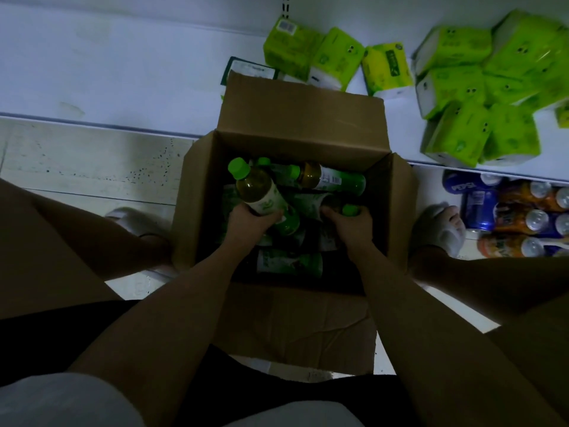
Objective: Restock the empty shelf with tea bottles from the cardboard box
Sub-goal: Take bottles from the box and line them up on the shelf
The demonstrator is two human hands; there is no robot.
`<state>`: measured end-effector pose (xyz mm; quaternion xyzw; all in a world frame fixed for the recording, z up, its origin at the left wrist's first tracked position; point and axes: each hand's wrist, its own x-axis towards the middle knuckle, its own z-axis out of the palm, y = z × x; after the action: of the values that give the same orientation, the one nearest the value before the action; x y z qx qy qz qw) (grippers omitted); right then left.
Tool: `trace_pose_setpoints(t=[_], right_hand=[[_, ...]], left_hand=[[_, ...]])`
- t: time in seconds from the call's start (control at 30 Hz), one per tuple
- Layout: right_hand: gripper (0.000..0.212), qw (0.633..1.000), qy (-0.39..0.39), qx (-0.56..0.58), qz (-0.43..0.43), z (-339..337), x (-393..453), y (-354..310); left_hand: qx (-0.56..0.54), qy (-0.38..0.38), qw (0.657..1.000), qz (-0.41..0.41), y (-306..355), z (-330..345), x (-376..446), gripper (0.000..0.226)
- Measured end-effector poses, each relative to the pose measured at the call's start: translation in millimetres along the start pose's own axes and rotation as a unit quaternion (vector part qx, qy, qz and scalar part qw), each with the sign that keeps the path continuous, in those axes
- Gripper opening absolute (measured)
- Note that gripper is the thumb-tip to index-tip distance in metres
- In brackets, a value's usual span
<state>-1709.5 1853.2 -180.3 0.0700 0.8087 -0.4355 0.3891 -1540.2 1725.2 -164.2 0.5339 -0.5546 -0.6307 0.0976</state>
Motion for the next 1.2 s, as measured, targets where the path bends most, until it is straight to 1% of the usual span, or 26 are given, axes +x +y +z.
trace_pose_setpoints(t=[0.03, 0.1, 0.17, 0.23, 0.3, 0.37, 0.43, 0.57, 0.67, 0.7, 0.83, 0.93, 1.0, 1.03, 1.1, 1.13, 1.17, 1.2], right_hand=[[0.073, 1.0, 0.016, 0.013, -0.017, 1.0, 2.0, -6.5], [0.07, 0.999, 0.008, 0.023, -0.033, 6.7, 4.5, -19.5], [0.059, 0.998, -0.037, 0.035, -0.035, 17.9, 3.5, -29.2], [0.047, 0.993, -0.101, 0.041, -0.046, 35.2, -0.5, -34.5], [0.046, 0.988, -0.136, 0.035, -0.057, 53.8, -2.5, -38.2], [0.048, 0.987, -0.144, 0.045, -0.062, 65.6, -1.9, -42.4], [0.051, 0.985, -0.148, 0.057, -0.075, 69.5, 0.9, -42.4], [0.05, 0.987, -0.114, 0.071, -0.092, 64.1, -2.4, -37.9], [0.055, 0.993, -0.067, 0.054, -0.085, 55.8, -9.0, -42.1], [0.056, 0.995, -0.049, 0.04, -0.081, 51.7, -11.3, -45.3], [0.049, 0.992, -0.027, 0.015, -0.12, 31.9, -24.2, -60.5], [0.054, 0.99, -0.023, 0.037, -0.136, 15.9, -41.1, -72.6], [0.057, 0.987, -0.024, 0.049, -0.15, 6.1, -55.6, -81.0], [0.053, 0.985, -0.028, 0.053, -0.163, 1.1, -62.9, -85.3], [0.036, 0.978, -0.033, 0.059, -0.196, -9.4, -77.8, -95.5], [0.031, 0.975, -0.032, 0.061, -0.212, -14.7, -84.7, -101.7], [0.031, 0.972, -0.033, 0.066, -0.224, -20.3, -91.5, -108.7], [0.035, 0.969, -0.036, 0.075, -0.233, -26.3, -98.0, -116.2]], left_hand=[[0.008, -0.005, 1.0, 0.002, -0.6, 2.1, -0.5, 0.04], [0.023, -0.021, 1.0, 0.002, -3.9, 7.1, -0.1, 0.042], [0.047, -0.048, 0.998, 0.002, -7.1, 11.2, 0.2, 0.034], [0.077, -0.065, 0.995, 0.006, -10.4, 14.0, -0.2, 0.033], [0.085, -0.061, 0.995, 0.0, -13.0, 15.4, -0.5, 0.036], [0.068, -0.04, 0.997, -0.011, -13.1, 15.2, 2.2, 0.045], [0.042, -0.017, 0.999, -0.025, -8.9, 12.9, 4.8, 0.048], [0.023, -0.016, 0.999, -0.022, 0.1, 6.5, 8.7, 0.047], [0.0, -0.011, 1.0, -0.002, 6.1, 1.6, 5.1, 0.068], [-0.001, -0.006, 1.0, 0.005, 8.7, -0.2, 2.7, 0.071], [0.012, 0.008, 0.999, 0.038, 25.6, -8.2, -9.1, 0.06], [0.026, 0.006, 0.998, 0.062, 39.1, -13.6, -19.1, 0.06], [0.014, 0.002, 0.996, 0.083, 48.0, -15.9, -28.0, 0.062], [0.008, 0.0, 0.995, 0.095, 53.6, -17.1, -32.9, 0.061], [0.009, -0.006, 0.992, 0.125, 68.1, -20.5, -43.2, 0.057], [0.007, -0.013, 0.991, 0.135, 76.7, -22.8, -48.6, 0.055], [0.001, -0.022, 0.989, 0.146, 85.9, -24.7, -53.9, 0.054], [-0.012, -0.031, 0.987, 0.156, 95.6, -26.7, -58.9, 0.056]])
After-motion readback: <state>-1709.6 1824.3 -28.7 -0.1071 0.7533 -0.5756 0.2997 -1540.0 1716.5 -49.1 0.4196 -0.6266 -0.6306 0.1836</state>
